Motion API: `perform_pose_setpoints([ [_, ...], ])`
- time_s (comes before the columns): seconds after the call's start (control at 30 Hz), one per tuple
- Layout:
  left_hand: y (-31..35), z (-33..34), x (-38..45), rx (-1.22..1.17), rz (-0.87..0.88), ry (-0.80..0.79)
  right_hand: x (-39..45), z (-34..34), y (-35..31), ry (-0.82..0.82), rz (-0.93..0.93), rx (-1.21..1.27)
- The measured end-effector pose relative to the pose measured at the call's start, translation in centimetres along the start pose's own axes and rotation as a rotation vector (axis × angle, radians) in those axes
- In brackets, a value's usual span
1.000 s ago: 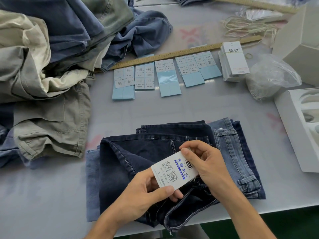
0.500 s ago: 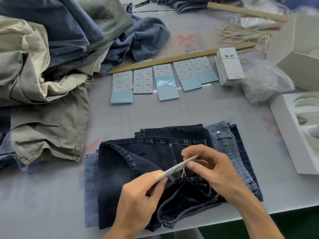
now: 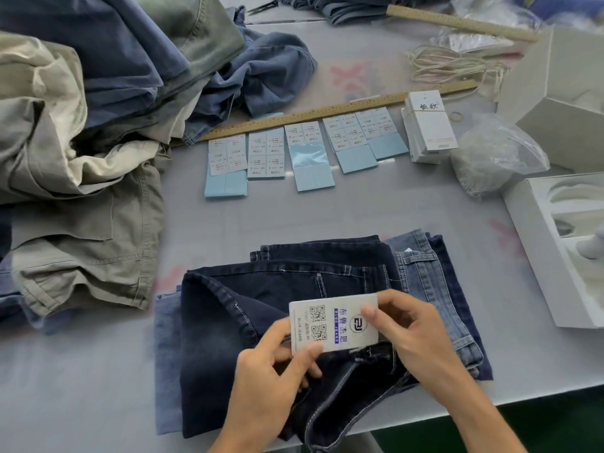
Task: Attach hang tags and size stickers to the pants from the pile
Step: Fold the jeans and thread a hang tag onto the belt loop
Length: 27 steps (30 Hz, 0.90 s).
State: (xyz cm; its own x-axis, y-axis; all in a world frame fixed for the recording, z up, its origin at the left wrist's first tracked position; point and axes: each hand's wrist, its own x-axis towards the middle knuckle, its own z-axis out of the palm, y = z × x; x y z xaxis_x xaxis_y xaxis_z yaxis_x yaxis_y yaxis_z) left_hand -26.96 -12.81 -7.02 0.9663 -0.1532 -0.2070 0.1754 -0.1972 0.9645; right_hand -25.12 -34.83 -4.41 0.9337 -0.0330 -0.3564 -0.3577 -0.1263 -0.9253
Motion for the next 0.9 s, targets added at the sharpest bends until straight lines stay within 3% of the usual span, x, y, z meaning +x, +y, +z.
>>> perform_pose_setpoints([
  [0.07, -0.2, -0.1, 0.0, -0.112, -0.143, -0.009, 0.6, 1.0, 0.0, 0.02, 0.033, -0.011],
  [0.13, 0.1, -0.5, 0.3, -0.211, -0.171, 0.028, 1.4, 1.3, -0.1, -0.03, 0.036, -0.027],
  [0.3, 0.5, -1.3, 1.2, -0.371, -0.231, 0.127, 2.6, 0.3, -0.2, -0.489, 0.155, -0.105],
  [0.5, 0.5, -1.3, 0.6, -0.422, -0.281, -0.061, 2.8, 2.0, 1.2, -0.182, 0.135, 0.15],
  [0.9, 0.6, -3.1, 0.7, -0.389, -0.345, -0.281, 3.4, 3.0, 0.7, -0.119, 0.138, 0.301],
])
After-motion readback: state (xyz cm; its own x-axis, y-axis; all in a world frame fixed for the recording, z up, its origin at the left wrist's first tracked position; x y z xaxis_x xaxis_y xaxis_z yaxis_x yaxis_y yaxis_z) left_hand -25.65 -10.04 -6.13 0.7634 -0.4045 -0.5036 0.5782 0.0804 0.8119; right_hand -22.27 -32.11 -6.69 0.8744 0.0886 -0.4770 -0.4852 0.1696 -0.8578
